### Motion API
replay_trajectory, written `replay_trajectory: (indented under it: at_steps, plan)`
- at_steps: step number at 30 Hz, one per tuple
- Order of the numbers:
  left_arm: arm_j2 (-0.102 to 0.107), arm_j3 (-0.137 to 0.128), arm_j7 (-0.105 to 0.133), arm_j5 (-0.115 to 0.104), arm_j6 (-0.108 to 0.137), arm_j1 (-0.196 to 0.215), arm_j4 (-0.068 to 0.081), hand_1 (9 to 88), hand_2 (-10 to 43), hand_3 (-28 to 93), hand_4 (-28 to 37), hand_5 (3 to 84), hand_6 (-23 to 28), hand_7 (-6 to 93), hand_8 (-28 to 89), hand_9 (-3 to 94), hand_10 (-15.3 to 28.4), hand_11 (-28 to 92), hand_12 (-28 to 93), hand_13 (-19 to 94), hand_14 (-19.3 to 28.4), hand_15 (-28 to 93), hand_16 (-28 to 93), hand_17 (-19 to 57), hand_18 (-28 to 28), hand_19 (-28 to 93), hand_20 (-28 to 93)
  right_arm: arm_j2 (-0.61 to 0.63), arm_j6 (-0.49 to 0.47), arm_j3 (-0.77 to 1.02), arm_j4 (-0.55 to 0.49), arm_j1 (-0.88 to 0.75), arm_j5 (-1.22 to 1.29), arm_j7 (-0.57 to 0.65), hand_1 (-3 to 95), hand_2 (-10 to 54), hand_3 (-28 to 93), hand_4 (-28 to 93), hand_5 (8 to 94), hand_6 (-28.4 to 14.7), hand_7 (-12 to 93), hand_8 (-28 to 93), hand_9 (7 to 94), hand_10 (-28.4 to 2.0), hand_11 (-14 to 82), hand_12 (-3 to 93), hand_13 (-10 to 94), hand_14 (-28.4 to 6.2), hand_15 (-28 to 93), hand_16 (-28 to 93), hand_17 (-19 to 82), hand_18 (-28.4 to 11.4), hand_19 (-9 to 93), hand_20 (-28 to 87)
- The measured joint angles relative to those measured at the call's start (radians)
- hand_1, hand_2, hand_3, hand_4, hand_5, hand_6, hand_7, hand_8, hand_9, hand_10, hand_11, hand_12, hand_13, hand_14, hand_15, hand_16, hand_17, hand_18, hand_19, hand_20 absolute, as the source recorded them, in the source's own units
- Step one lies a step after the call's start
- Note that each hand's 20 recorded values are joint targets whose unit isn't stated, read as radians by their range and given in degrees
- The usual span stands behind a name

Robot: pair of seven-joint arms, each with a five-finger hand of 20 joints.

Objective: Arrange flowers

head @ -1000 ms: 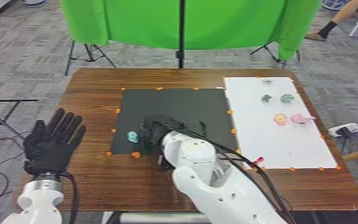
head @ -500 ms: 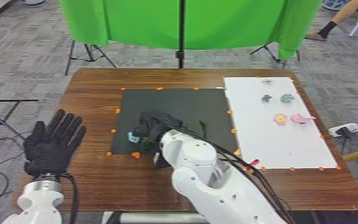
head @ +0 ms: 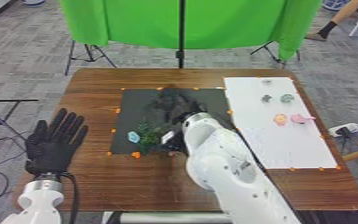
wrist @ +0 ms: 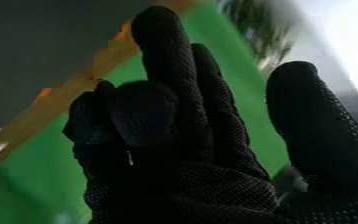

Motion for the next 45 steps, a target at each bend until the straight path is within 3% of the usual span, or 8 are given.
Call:
replay_trajectory:
  at_steps: [4, 10, 16, 22, 31, 35, 39, 45]
  plan:
    - [-0.002, -0.013, 0.017, -0.006, -0.013, 0.017, -0.014, 27.5, 11.2, 78, -28.3, 45.7, 9.3, 8.8, -9, 41.0, 15.3, 18, 8, 31, 15.8, 30, -7, -7.4, 14.1, 36, 12, 0.060, 0.073, 0.085, -0.002, -0.008, 0.004, 0.003, 27.0, 6.2, 78, -20, 58.2, -9.5, 6, -9, 68.6, -22.5, 20.8, 18.0, 66, -16.2, 71, 26, 38, -25.5, 93, 37]
    - [-0.012, -0.025, 0.038, -0.011, -0.019, 0.047, -0.033, 27.5, 11.1, 78, -28.3, 45.7, 9.3, 8.8, -9, 41.0, 15.4, 18, 8, 31, 15.8, 30, -7, -7.4, 14.1, 36, 12, 0.165, 0.023, 0.274, -0.044, -0.053, 0.117, 0.002, 27.8, 5.9, 79, -21, 53.1, -10.5, 6, -9, 58.9, -23.1, 16.9, 16.5, 59, -17.5, 64, 20, 35, -23.1, 93, 36]
    - [-0.019, -0.038, 0.051, -0.012, -0.018, 0.074, -0.043, 27.5, 11.1, 78, -28.3, 45.6, 9.3, 8.8, -9, 41.1, 15.4, 18, 8, 31, 15.9, 30, -7, -7.4, 14.1, 36, 12, 0.264, 0.017, 0.445, -0.074, -0.136, 0.166, -0.042, 29.7, 2.5, 80, -21, 52.9, -10.2, 7, -9, 56.9, -22.6, 15.4, 15.7, 58, -17.2, 61, 18, 34, -23.8, 93, 34]
    - [-0.021, -0.041, 0.057, -0.014, -0.015, 0.080, -0.044, 27.6, 11.2, 78, -28.3, 45.8, 9.2, 8.9, -9, 41.1, 15.4, 18, 8, 31, 15.9, 30, -7, -7.4, 14.1, 36, 12, 0.321, 0.017, 0.517, -0.075, -0.211, -0.093, -0.010, 33.4, -4.1, 79, -22, 54.0, -9.4, 7, -9, 56.7, -21.2, 14.2, 15.3, 59, -16.9, 64, 18, 35, -24.0, 93, 35]
    - [-0.024, -0.042, 0.056, -0.017, -0.008, 0.080, -0.045, 27.6, 11.3, 78, -28.3, 45.9, 9.4, 8.8, -9, 41.1, 15.4, 18, 8, 31, 15.9, 30, -7, -7.4, 14.1, 36, 12, 0.326, -0.013, 0.530, 0.008, -0.212, -0.119, 0.017, 40.2, -9.1, 80, -24, 55.0, -7.8, 9, -10, 53.5, -18.9, 12.0, 14.4, 61, -15.3, 65, 18, 35, -23.9, 93, 34]
    - [-0.024, -0.042, 0.056, -0.017, -0.008, 0.079, -0.045, 27.6, 11.3, 78, -28.3, 45.9, 9.4, 8.8, -9, 41.1, 15.4, 18, 8, 31, 15.9, 30, -7, -7.4, 14.1, 36, 12, 0.327, -0.028, 0.504, 0.075, -0.177, -0.163, 0.017, 43.1, -9.5, 80, -26, 55.3, -7.5, 9, -11, 51.3, -17.4, 10.7, 13.9, 62, -14.2, 65, 16, 35, -24.0, 93, 33]
    - [-0.024, -0.042, 0.057, -0.018, -0.008, 0.079, -0.044, 27.5, 11.2, 78, -28.3, 45.8, 9.4, 8.8, -9, 41.1, 15.4, 18, 8, 31, 15.9, 30, -7, -7.4, 14.1, 36, 12, 0.330, -0.069, 0.497, 0.113, -0.149, -0.185, 0.021, 46.3, -9.5, 80, -28, 53.0, -7.2, 9, -11, 51.3, -16.5, 10.4, 13.3, 65, -13.6, 75, 17, 36, -23.8, 93, 33]
    - [-0.024, -0.047, 0.060, -0.018, -0.009, 0.081, -0.045, 27.5, 11.2, 78, -28.3, 45.8, 9.4, 8.8, -9, 41.1, 15.4, 18, 8, 31, 15.9, 30, -7, -7.4, 14.1, 36, 12, 0.347, -0.113, 0.488, 0.141, -0.134, -0.198, 0.021, 50.1, -9.5, 78, -28, 55.4, -5.2, 11, -11, 54.9, -14.5, 11.2, 13.3, 66, -12.4, 76, 15, 36, -24.0, 93, 34]
